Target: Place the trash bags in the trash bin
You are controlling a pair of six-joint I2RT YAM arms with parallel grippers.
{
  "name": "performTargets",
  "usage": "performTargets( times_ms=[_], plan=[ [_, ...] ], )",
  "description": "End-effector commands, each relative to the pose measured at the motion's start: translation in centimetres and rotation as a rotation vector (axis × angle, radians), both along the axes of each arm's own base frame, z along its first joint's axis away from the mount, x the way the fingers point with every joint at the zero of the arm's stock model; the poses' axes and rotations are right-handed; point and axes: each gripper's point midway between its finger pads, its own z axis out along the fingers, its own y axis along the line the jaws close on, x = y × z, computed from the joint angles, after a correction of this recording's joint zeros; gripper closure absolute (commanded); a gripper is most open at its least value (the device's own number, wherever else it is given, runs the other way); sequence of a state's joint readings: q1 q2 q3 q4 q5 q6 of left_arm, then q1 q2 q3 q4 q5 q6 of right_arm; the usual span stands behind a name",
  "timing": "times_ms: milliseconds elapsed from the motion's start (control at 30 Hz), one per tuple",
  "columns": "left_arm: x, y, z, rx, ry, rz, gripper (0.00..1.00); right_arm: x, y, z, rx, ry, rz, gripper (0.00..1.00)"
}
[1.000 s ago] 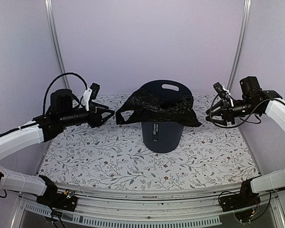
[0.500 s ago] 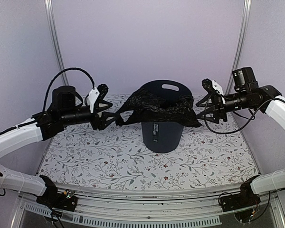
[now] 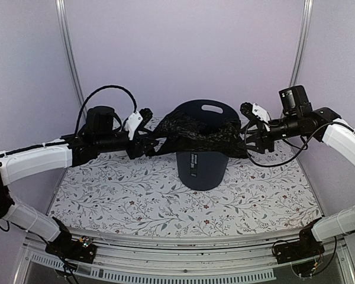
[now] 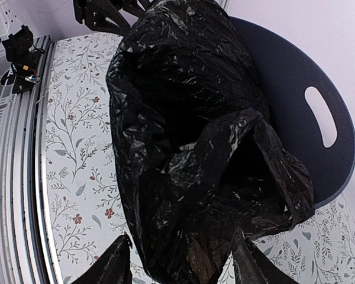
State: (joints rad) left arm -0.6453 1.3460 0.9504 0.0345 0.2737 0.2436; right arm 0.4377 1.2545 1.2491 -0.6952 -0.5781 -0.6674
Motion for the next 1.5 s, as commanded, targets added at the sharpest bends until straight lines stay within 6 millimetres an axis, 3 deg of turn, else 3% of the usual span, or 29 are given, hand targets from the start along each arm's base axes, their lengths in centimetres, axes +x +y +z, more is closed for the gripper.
performTargets(
  times_ms=[0,100,133,333,400,467,667,833,1000,1067,1467],
  plan=[
    [0.6,-1.4,2.8,-0.05,-0.083,-0.031,0.58,0.0,0.5,-1.1,-0.029,0.027,0.035,0.42],
    [0.6,-1.6,3.3,-0.064,-0.094,-0.038,0.66,-0.3,0.8,-1.8,-0.036,0.047,0.058,0.43],
    [0.6,-1.6,3.4,-0.067,-0.098,-0.038,0.69,-0.3,0.8,-1.9,-0.036,0.05,0.061,0.48],
    [0.2,-2.0,4.5,-0.097,-0.118,-0.071,0.87,-0.5,1.0,-0.6,-0.013,0.048,0.064,0.89],
    [0.5,-2.0,4.9,-0.1,-0.135,-0.063,0.93,-0.3,0.9,0.0,-0.011,0.039,0.051,0.96],
    [0.9,-2.0,5.6,-0.106,-0.141,-0.047,1.0,0.0,0.6,0.9,0.006,0.027,0.033,0.97],
    [2.2,-1.6,8.1,-0.136,-0.179,0.017,1.0,1.3,-1.2,4.5,0.147,0.058,-0.002,0.98],
    [5.4,-1.2,9.2,-0.142,-0.137,0.139,1.0,3.9,-2.3,6.6,0.216,0.081,-0.093,0.98],
    [8.8,-1.1,9.0,-0.165,-0.053,0.181,1.0,8.2,-3.1,6.1,0.19,0.102,-0.244,0.98],
    [10.5,-1.1,7.9,-0.155,0.003,0.196,1.0,9.7,-3.3,5.6,0.186,0.114,-0.284,0.98],
    [16.5,-2.1,7.1,-0.198,0.1,0.206,1.0,15.7,-4.2,4.6,0.187,0.142,-0.422,0.98]
  ],
)
